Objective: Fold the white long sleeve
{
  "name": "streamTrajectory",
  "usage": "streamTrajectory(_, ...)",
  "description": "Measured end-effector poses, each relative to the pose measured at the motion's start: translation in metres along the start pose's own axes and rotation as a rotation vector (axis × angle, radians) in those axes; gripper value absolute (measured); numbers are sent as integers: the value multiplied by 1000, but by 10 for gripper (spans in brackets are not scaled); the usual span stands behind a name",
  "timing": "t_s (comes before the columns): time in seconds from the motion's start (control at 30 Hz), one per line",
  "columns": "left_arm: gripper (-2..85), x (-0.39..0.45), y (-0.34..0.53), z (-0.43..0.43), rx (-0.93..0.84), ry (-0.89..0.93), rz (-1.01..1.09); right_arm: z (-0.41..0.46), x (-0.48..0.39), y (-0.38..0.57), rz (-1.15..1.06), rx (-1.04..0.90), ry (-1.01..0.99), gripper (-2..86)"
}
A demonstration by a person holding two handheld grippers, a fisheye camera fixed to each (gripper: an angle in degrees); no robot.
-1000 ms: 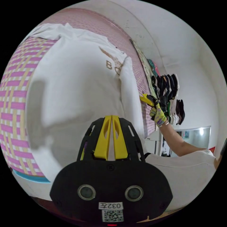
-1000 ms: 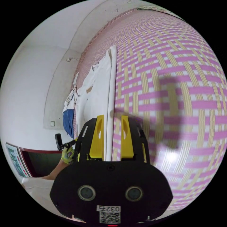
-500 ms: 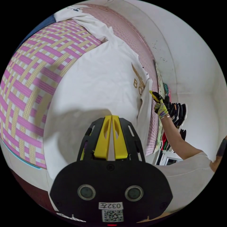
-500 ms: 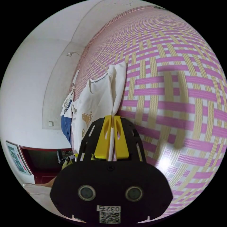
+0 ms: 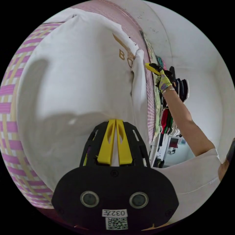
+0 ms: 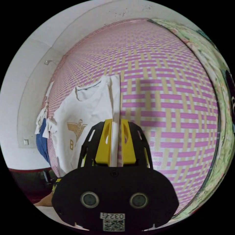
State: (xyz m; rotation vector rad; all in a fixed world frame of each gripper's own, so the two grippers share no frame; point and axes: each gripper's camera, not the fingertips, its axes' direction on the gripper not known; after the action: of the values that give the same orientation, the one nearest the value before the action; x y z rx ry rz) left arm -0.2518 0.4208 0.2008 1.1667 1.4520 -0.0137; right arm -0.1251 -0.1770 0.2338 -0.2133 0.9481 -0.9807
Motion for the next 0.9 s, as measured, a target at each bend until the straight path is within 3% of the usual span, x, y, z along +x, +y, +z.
streamTrajectory(0.1,-9,-3,-2,5,-9,29,25,-36,-20,30,-94,101,-29,66)
streamTrajectory(0.3,-8,-77,46,-126,340,50,-62,-67,-66,163,-265,153,-246,64)
streamTrajectory(0.4,-4,-153,73,-215,490,20,-211,-70,-66,226,-204,131,-340,64)
streamTrajectory(0.53,30,-254,85,-312,709,131,-346,-77,-67,303,-42,128,-404,63)
streamTrajectory(0.73,77,-323,6,-362,758,165,-387,-91,-112,371,132,144,-354,57)
streamTrajectory(0.9,5,-321,-38,-383,798,146,-332,-100,-166,373,153,154,-293,40)
